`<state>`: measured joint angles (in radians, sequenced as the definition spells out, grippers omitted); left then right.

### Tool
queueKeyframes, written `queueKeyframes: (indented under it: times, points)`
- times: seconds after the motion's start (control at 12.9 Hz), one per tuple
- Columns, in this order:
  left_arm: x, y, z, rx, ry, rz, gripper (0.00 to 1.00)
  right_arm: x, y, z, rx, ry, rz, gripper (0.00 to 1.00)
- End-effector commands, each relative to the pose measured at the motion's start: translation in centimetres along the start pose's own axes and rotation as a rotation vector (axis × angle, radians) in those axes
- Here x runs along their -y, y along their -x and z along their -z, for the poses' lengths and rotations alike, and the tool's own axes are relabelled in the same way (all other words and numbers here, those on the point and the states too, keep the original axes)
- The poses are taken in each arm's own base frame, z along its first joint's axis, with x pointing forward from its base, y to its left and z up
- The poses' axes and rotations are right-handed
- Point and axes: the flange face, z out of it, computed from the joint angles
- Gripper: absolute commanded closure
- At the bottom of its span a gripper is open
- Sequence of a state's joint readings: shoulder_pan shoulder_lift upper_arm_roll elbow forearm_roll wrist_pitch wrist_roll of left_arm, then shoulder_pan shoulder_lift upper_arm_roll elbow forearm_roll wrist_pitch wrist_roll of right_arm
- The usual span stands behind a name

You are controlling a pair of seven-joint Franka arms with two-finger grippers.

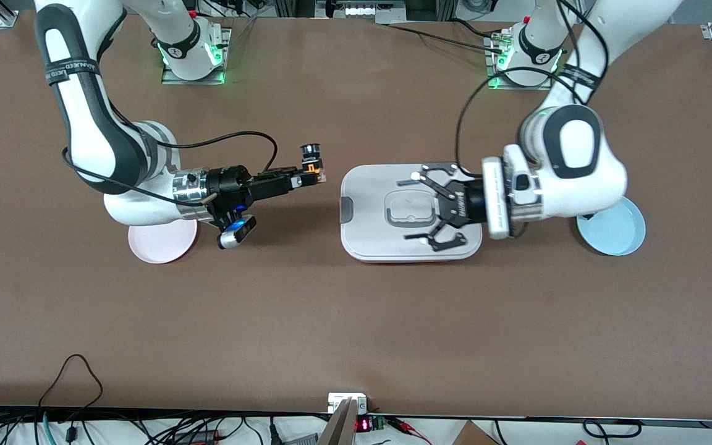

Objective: Transfer orange switch to right arm and place
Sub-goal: 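Open the left gripper and withdraw it while the right gripper holds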

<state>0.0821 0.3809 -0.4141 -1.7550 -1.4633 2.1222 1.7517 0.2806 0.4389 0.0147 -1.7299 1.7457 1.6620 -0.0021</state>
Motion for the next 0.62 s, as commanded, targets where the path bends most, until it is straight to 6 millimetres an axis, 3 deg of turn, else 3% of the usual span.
queueKeyframes:
  times: [0.0,0.08,0.23,0.39,0.54]
  points:
    - [1.6,4.0,6.9,0.070,-0.085,0.013,0.00,-0.2,0.1,2.0,-0.016,0.032,0.061,0.69]
    - [2.4,5.7,9.1,0.079,-0.118,0.012,0.00,-0.4,-0.1,2.8,-0.025,0.053,0.076,0.69]
    - [4.6,9.1,15.6,0.172,-0.211,-0.074,0.00,-1.2,-0.3,4.1,-0.037,0.166,0.110,0.69]
    - [6.0,9.9,20.5,0.363,-0.300,-0.160,0.00,-2.2,-0.7,5.9,-0.045,0.268,0.158,0.69]
    - [6.5,9.1,24.7,0.462,-0.420,-0.211,0.00,-3.3,-1.0,7.4,-0.045,0.389,0.186,0.69]
